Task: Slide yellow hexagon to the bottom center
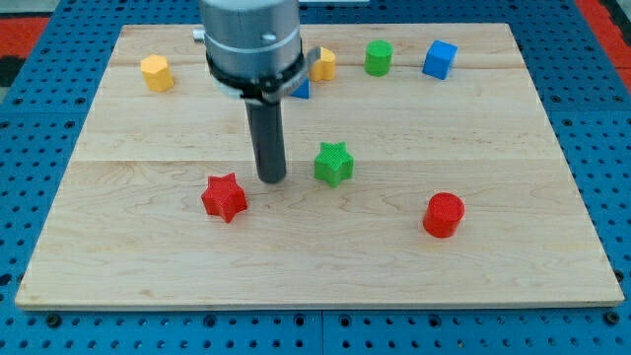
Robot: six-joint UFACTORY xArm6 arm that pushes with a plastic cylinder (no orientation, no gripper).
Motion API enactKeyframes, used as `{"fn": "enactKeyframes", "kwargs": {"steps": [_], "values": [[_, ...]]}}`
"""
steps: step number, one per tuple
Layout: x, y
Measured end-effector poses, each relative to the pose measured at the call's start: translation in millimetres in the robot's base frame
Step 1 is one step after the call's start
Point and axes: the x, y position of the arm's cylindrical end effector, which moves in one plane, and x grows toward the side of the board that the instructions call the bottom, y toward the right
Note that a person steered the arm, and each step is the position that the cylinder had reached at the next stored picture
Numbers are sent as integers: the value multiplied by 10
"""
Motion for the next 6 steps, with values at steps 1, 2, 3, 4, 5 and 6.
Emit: {"fn": "enactKeyframes", "kwargs": {"steps": [1,2,3,4,5,6], "values": [[-490,-299],[-926,-628],[-1440,-921],[-1822,-1226],[-1859,-1754],[-1674,-1877]]}}
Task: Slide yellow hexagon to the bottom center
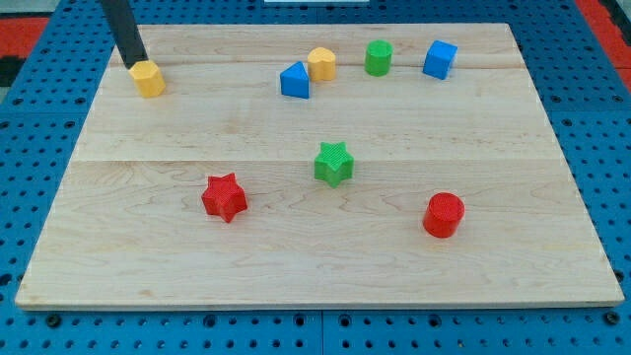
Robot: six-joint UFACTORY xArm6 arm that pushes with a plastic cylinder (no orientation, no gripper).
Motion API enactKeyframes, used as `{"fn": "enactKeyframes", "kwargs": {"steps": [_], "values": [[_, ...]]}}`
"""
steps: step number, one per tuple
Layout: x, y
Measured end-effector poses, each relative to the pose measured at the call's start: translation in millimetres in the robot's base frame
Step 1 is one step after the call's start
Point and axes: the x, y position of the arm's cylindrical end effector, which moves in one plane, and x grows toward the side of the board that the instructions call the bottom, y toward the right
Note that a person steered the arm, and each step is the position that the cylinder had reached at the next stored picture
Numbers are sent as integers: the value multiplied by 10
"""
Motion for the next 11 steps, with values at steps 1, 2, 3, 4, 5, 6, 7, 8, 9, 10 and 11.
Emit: {"fn": "enactKeyframes", "kwargs": {"steps": [1,2,3,4,5,6,7,8,9,10,11], "values": [[7,0],[17,34],[94,158],[214,351],[368,355],[425,210],[438,397],[601,729],[831,767],[937,975],[1094,928]]}}
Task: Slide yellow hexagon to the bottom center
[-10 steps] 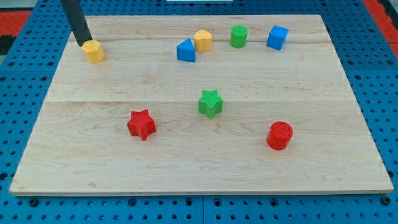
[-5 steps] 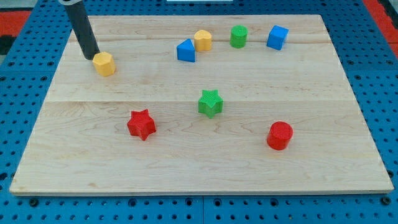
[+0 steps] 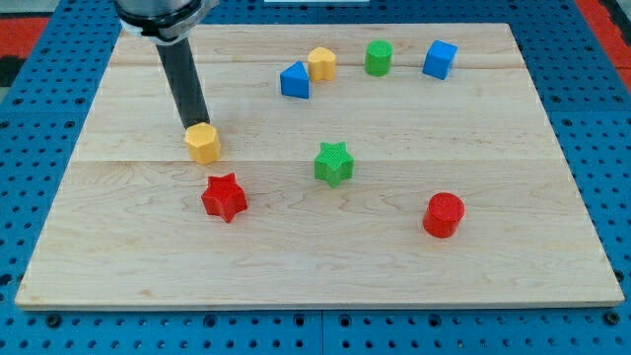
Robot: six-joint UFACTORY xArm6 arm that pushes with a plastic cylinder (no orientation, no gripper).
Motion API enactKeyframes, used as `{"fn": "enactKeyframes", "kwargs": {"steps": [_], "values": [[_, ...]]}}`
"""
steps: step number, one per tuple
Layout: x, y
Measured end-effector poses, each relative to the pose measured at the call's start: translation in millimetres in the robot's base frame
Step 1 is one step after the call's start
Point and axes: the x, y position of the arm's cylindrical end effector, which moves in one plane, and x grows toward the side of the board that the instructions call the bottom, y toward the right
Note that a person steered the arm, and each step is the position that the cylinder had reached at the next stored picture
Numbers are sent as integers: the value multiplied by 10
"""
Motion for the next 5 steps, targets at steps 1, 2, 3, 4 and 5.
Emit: {"fn": "enactKeyframes", "kwargs": {"steps": [1,2,3,4,5], "values": [[139,-10],[351,-10],[563,-10],[753,82],[757,450]]}}
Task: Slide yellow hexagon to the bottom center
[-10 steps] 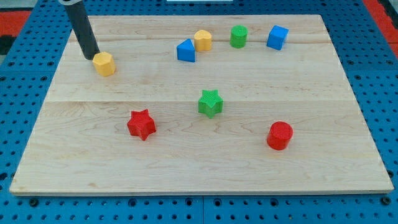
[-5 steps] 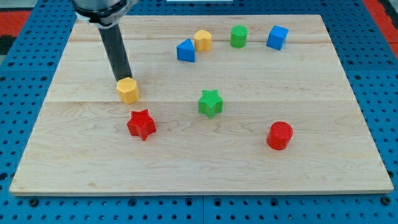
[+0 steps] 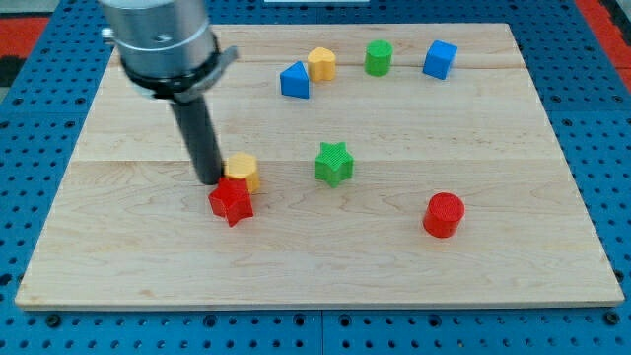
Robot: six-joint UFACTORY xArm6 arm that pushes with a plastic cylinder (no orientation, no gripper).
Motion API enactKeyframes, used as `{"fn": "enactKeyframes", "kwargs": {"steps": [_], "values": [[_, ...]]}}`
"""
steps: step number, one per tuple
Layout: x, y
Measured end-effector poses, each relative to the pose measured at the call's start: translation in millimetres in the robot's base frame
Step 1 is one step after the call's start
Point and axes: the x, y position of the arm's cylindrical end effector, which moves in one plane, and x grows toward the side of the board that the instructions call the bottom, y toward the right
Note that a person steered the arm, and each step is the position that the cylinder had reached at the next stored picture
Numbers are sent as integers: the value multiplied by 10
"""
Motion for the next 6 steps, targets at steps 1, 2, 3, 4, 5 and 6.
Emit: {"fn": "enactKeyframes", "kwargs": {"steps": [1,2,3,4,5,6], "values": [[-275,154],[-321,103],[-280,253],[-280,642],[-113,751],[142,877]]}}
